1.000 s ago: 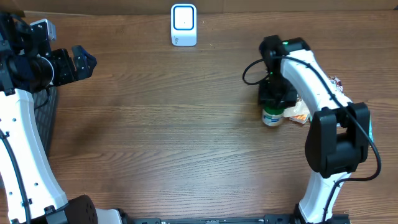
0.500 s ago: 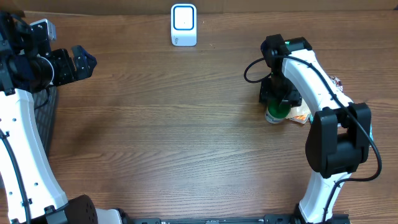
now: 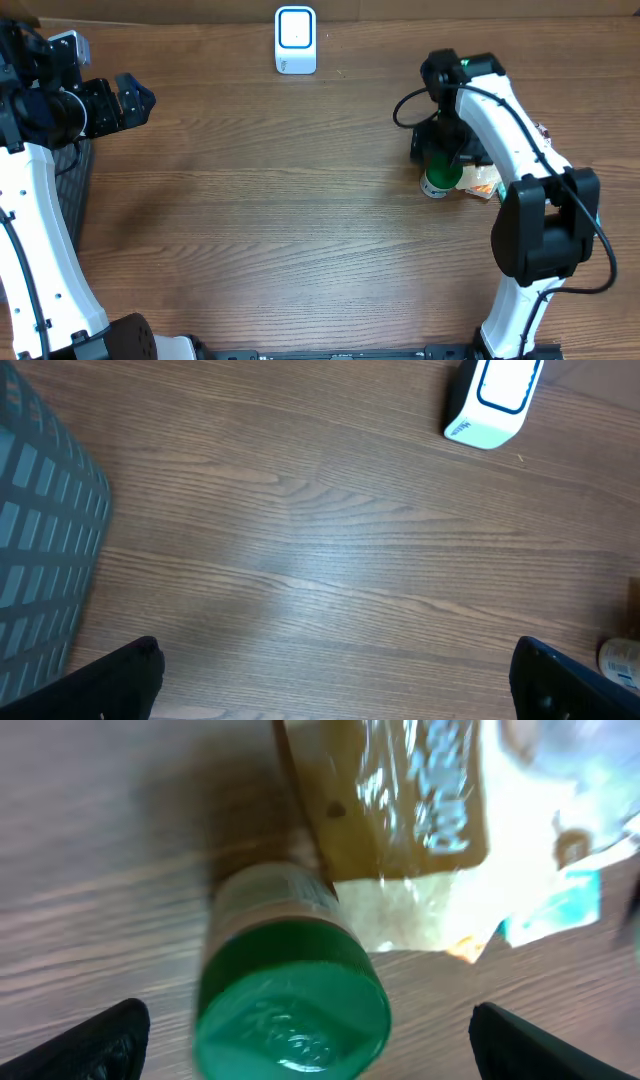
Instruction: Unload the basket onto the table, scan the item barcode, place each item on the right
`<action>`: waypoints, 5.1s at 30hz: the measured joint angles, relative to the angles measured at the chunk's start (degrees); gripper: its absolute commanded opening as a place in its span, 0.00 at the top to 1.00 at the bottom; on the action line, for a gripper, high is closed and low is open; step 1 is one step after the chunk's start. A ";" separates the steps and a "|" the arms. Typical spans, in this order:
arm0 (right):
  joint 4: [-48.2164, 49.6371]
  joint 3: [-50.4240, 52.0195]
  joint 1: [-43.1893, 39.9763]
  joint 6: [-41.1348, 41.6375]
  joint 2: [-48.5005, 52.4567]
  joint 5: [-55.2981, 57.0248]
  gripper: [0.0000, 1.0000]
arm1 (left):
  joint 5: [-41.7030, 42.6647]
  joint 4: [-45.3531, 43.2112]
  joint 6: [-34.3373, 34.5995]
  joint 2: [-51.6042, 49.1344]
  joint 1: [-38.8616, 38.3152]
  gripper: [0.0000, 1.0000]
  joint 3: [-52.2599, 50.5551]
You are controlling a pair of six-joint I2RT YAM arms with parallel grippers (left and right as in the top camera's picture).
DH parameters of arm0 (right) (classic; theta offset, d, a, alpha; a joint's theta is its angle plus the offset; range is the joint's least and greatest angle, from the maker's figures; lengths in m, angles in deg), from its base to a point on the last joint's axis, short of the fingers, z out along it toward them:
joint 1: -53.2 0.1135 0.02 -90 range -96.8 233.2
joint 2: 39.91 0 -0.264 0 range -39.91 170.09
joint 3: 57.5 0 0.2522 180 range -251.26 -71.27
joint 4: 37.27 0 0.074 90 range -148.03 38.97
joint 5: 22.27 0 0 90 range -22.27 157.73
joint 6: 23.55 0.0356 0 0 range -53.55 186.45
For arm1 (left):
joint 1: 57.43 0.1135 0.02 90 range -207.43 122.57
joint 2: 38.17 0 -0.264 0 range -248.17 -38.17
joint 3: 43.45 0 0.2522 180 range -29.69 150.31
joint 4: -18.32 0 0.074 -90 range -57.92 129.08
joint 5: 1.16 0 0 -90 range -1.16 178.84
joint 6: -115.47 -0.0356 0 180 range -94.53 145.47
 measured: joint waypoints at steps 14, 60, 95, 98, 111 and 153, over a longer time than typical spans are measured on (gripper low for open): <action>-6.75 -8.31 0.04 -0.48 -30.56 -2.36 0.00 | 0.00 0.00 0.00 0.00 0.00 0.00 0.00; 53.42 44.28 -0.39 -11.04 -81.90 -6.45 0.00 | 0.00 -0.02 0.02 0.00 0.00 0.01 0.00; 77.94 99.32 -1.03 -12.07 -116.15 -9.88 0.00 | 0.00 0.00 0.00 0.00 0.00 0.00 0.00; 77.96 99.32 -1.03 -12.09 -116.15 -9.99 0.00 | 0.00 0.00 0.00 0.00 0.00 0.00 0.00; 77.94 99.32 -1.03 -12.09 -116.15 -10.36 0.00 | 0.00 0.00 0.00 0.00 0.00 0.01 0.00; 77.94 99.34 -1.03 -12.07 -116.15 -10.40 0.00 | -3.02 -35.36 -0.70 53.02 -9.05 0.01 -57.51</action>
